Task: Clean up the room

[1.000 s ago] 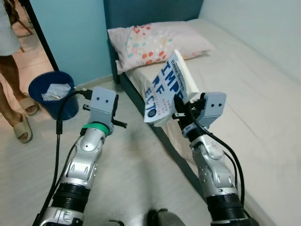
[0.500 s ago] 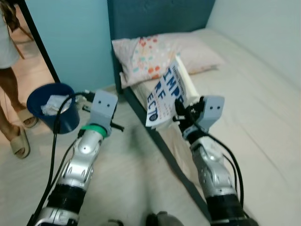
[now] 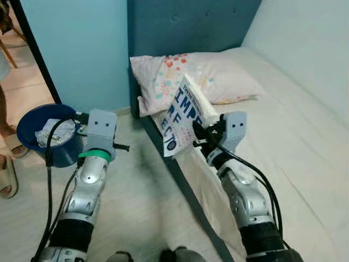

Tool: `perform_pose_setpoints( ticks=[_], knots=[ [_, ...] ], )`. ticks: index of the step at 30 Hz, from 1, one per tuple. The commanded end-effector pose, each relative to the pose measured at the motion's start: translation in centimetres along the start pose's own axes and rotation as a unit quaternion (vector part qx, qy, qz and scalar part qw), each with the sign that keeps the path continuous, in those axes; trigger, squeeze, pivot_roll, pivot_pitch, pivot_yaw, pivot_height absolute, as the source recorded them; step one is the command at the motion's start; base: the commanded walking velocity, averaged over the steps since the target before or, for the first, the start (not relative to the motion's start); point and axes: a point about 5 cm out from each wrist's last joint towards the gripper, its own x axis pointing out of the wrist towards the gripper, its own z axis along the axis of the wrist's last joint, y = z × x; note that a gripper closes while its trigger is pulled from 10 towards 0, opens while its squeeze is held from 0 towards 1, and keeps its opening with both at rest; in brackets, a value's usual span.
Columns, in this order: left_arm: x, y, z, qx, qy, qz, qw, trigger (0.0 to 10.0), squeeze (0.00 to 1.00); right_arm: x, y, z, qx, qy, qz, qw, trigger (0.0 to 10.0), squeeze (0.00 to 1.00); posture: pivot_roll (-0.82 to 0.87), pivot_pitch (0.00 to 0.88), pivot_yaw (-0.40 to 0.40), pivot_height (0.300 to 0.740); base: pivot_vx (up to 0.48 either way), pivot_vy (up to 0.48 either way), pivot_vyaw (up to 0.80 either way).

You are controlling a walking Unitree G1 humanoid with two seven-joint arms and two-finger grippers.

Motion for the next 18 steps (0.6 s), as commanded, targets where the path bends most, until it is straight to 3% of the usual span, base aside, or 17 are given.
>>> perform_pose_setpoints(
  ticks=[1, 7, 18],
  knots=[
    [0.4, -0.9, 0.6, 0.005, -0.019, -0.013, 1.000, 10.0, 0.00, -0.3, -1.0, 0.3, -0.002, -0.005, -0.020, 1.000, 10.0, 0.00, -0.03, 0.086, -0.058, 0.740, 0.469, 0.000, 0.00],
    [1.0, -1.4, 1.6, 0.019, -0.041, -0.029, 0.999, 10.0, 0.00, -0.6, -1.9, 0.1, 0.029, -0.006, -0.052, 0.998, 10.0, 0.00, -0.04, 0.083, -0.041, 0.740, 0.469, 0.000, 0.00],
    [1.0, -1.6, 1.5, 0.024, -0.040, -0.039, 0.998, 10.0, 0.00, -0.6, -2.2, 0.3, 0.026, -0.013, -0.069, 0.997, 10.0, 0.00, -0.04, 0.083, -0.030, 0.740, 0.469, 0.000, 0.00]
  ],
)
